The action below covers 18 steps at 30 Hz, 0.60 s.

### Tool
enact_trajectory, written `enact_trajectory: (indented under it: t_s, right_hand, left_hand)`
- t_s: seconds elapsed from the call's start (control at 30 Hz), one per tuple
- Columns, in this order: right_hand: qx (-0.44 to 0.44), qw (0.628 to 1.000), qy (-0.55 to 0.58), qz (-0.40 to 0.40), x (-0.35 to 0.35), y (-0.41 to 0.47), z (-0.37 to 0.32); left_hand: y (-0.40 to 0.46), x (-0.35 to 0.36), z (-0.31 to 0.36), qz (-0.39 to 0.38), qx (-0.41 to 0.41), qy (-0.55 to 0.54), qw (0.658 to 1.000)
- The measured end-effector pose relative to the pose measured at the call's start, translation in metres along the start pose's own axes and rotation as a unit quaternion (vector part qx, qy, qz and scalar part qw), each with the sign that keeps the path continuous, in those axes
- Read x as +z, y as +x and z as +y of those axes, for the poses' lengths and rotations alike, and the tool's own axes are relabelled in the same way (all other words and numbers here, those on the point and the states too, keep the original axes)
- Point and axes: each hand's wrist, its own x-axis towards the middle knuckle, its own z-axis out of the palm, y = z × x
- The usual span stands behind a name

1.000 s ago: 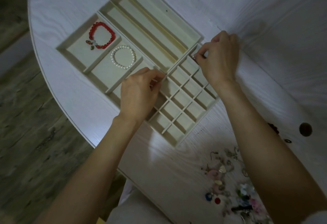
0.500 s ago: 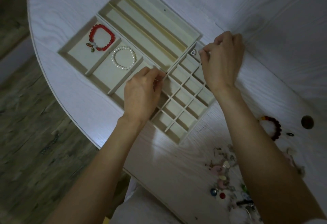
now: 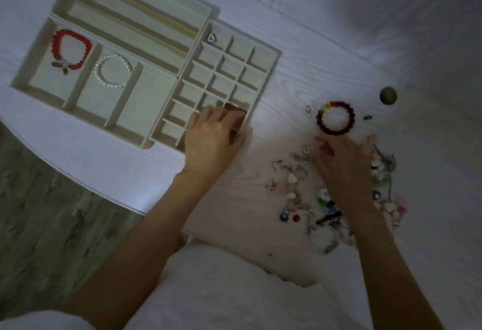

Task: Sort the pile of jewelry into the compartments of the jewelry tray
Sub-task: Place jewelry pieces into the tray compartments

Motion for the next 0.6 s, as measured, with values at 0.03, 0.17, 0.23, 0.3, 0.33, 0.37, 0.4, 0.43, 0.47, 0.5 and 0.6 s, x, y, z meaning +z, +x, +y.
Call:
enact_trajectory:
  t_s: [0.03, 0.17, 0.23, 0.3, 0.33, 0.37, 0.4, 0.43, 0.47, 0.5, 0.6]
  right_hand:
    - [0.004, 1.000, -0.001, 0.002, 0.005, -0.002, -0.001]
    - [0.028, 0.999, 0.005, 0.018, 0.015, 0.002, -0.003]
    - [0.038, 0.999, 0.029, 0.020, 0.010, 0.006, 0.000]
    - [0.047, 0.997, 0.053, 0.014, 0.005, 0.010, 0.003]
    - [0.048, 0.997, 0.058, 0.008, 0.003, 0.011, 0.005]
    - [0.044, 0.997, 0.063, 0.003, 0.001, 0.012, 0.005]
    - [0.040, 0.997, 0.072, 0.002, -0.001, 0.013, 0.004]
    - [0.038, 0.996, 0.087, 0.004, -0.003, 0.015, 0.002]
    - [0.038, 0.994, 0.104, 0.008, -0.005, 0.017, 0.000]
    - [0.039, 0.992, 0.121, 0.008, -0.007, 0.021, -0.003]
    - [0.028, 0.988, 0.150, -0.021, -0.004, 0.033, -0.010]
  left_hand:
    - [0.000, 0.001, 0.000, -0.001, 0.000, 0.005, 1.000]
    - [-0.002, 0.000, 0.003, 0.006, 0.001, 0.016, 1.000]
    - [-0.001, -0.002, 0.003, 0.017, -0.002, 0.011, 1.000]
    - [0.000, -0.003, 0.003, 0.027, -0.002, 0.001, 1.000]
    - [0.000, -0.003, 0.003, 0.026, -0.002, -0.006, 1.000]
    - [0.001, -0.004, 0.004, 0.023, -0.005, -0.012, 1.000]
    - [0.001, -0.004, 0.005, 0.019, -0.009, -0.018, 1.000]
    - [0.001, -0.004, 0.006, 0.016, -0.012, -0.024, 1.000]
    - [0.002, -0.004, 0.006, 0.015, -0.014, -0.029, 0.999]
    - [0.002, -0.004, 0.006, 0.015, -0.016, -0.033, 0.999]
    - [0.002, -0.003, 0.007, 0.007, -0.018, -0.037, 0.999]
